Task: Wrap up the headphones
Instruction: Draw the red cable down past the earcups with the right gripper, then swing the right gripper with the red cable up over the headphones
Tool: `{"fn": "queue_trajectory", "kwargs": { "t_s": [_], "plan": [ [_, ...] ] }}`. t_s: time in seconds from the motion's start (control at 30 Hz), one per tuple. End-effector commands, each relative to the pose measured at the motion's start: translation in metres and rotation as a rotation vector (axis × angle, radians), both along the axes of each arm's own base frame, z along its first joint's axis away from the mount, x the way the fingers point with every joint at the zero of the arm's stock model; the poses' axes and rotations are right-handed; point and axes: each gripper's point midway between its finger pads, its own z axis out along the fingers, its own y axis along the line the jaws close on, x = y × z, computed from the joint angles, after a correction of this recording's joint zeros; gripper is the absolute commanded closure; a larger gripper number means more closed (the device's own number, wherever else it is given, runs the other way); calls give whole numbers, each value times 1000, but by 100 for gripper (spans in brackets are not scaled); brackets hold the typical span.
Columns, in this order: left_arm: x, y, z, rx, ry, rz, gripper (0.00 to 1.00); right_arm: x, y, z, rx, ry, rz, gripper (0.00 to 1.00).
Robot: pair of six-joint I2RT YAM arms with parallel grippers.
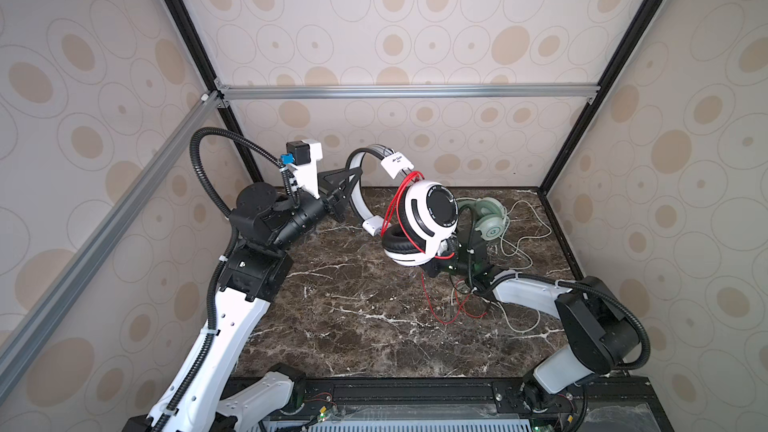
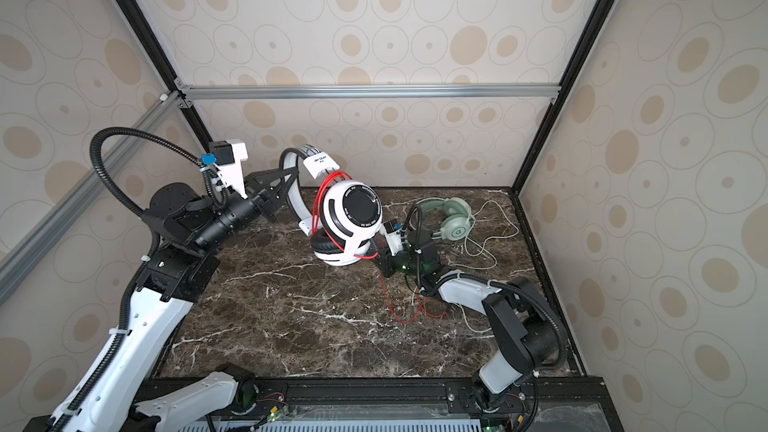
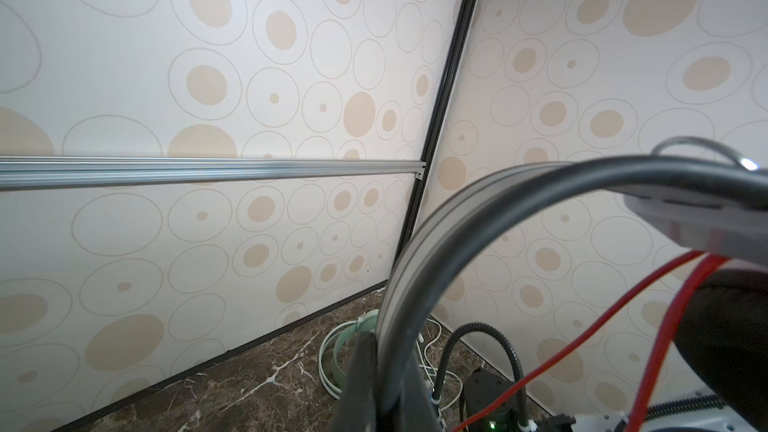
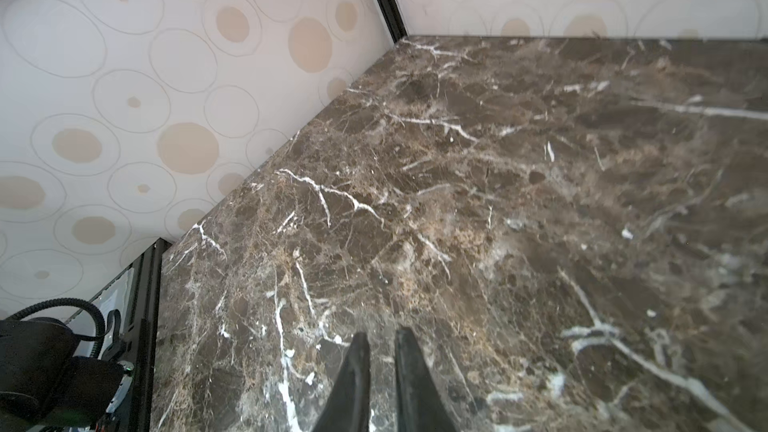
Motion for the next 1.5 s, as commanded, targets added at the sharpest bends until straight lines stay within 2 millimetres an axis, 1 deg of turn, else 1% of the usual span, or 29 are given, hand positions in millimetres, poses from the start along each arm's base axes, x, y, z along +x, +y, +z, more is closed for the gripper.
{"fn": "queue_trajectory", "kwargs": {
  "t_s": [0.0, 0.17, 0.27, 0.3, 0.4, 0.47, 0.53, 0.67, 0.8, 0.93, 1.0, 1.03, 1.13, 1.23, 1.33, 1.47],
  "plan": [
    [-16, 20, 66, -163, -144, 54, 100, -2, 6, -5, 58, 15, -7, 85],
    [-5, 25, 73, -214, -156, 96, 100, -8, 15, -27, 77, 73, -5, 88],
    [6, 31, 74, -235, -140, 141, 100, -12, 17, -36, 84, 96, -16, 93],
    [12, 34, 71, -243, -123, 172, 100, -13, 16, -39, 75, 99, -28, 95],
    [31, 57, 60, -275, -56, 326, 100, -18, 12, -49, 9, 88, -80, 100],
    [38, 73, 53, -307, -45, 409, 100, -26, 12, -50, -41, 63, -93, 100],
    [45, 85, 45, -324, -28, 482, 100, -35, 14, -48, -119, 20, -98, 100],
    [65, 97, 33, -345, -9, 562, 100, -59, 18, -50, -294, -50, -85, 100],
    [90, 100, 20, -368, 27, 580, 100, -85, 25, -56, -440, -89, -52, 100],
    [106, 99, 7, -385, 65, 581, 100, -107, 34, -61, -573, -137, -18, 100],
    [114, 102, -2, -365, 92, 618, 100, -115, 40, -59, -614, -165, 1, 100],
    [120, 105, -11, -351, 113, 644, 100, -118, 44, -56, -634, -185, 14, 100],
    [131, 115, -33, -288, 140, 722, 100, -130, 59, -43, -677, -246, 59, 100],
    [141, 124, -61, -190, 188, 815, 100, -143, 74, -28, -691, -295, 108, 100],
    [143, 131, -86, -101, 208, 876, 100, -152, 86, -9, -714, -342, 142, 100],
    [137, 145, -115, 41, 214, 965, 100, -152, 85, 23, -713, -369, 137, 100]
  ]
}}
